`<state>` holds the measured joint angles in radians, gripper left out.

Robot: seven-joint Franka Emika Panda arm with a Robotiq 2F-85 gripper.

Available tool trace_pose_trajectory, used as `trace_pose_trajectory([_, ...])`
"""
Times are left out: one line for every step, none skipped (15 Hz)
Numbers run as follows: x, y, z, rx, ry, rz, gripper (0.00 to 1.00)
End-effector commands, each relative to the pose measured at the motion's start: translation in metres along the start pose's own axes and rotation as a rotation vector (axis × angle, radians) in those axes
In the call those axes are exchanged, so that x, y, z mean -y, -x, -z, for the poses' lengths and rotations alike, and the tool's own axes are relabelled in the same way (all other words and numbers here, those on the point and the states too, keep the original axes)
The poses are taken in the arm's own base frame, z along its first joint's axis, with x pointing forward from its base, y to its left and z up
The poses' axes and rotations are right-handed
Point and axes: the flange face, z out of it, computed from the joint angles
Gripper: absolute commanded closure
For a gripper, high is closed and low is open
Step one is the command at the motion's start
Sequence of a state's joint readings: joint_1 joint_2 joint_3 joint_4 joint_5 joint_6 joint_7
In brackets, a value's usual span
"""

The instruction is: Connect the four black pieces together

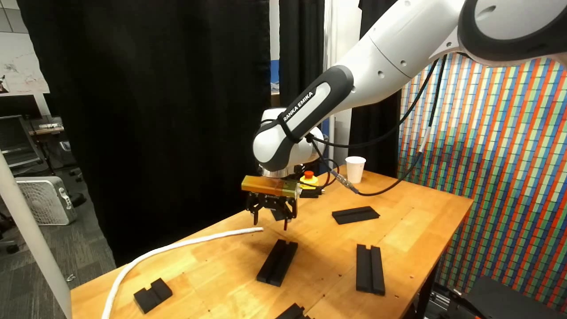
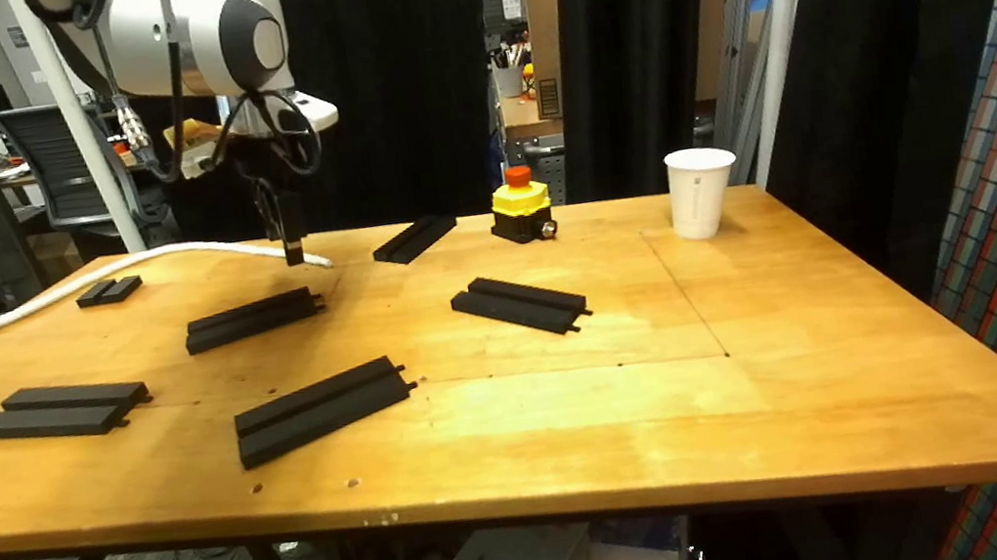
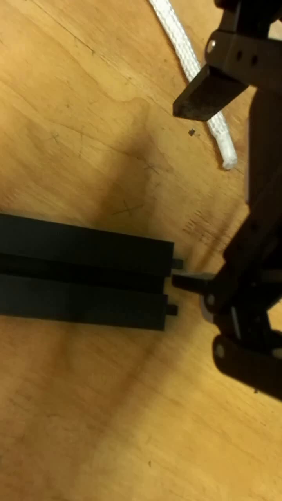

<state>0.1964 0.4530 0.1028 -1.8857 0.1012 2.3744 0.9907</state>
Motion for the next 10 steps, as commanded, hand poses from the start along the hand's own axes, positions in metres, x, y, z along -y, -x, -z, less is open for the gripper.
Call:
trace_pose_trajectory([0.020,0.017,0.009,0.040,0.050,-0.063,0.00])
trace_pose_trajectory([0.022,0.024,0.005,0.056,0.071,-0.102,0.00])
trace_pose_trajectory([0.024,0.030,0.004,0.070,0.082,-0.119,0.00])
trace_pose_trajectory([0.025,0.036,-0.001,0.078,0.088,-0.155,0.00])
trace_pose_trajectory([0.026,0.040,-0.004,0.086,0.091,-0.175,0.00])
trace_pose_trajectory([0.026,0.045,-0.010,0.086,0.088,-0.199,0.00])
trace_pose_trajectory([0.027,0.048,-0.015,0.089,0.086,-0.226,0.00])
trace_pose_trajectory([0.026,0.051,-0.022,0.090,0.089,-0.244,0.00])
trace_pose_trajectory([0.023,0.054,-0.027,0.086,0.098,-0.259,0.00])
trace_pose_trajectory([0.019,0.056,-0.031,0.078,0.099,-0.262,0.00])
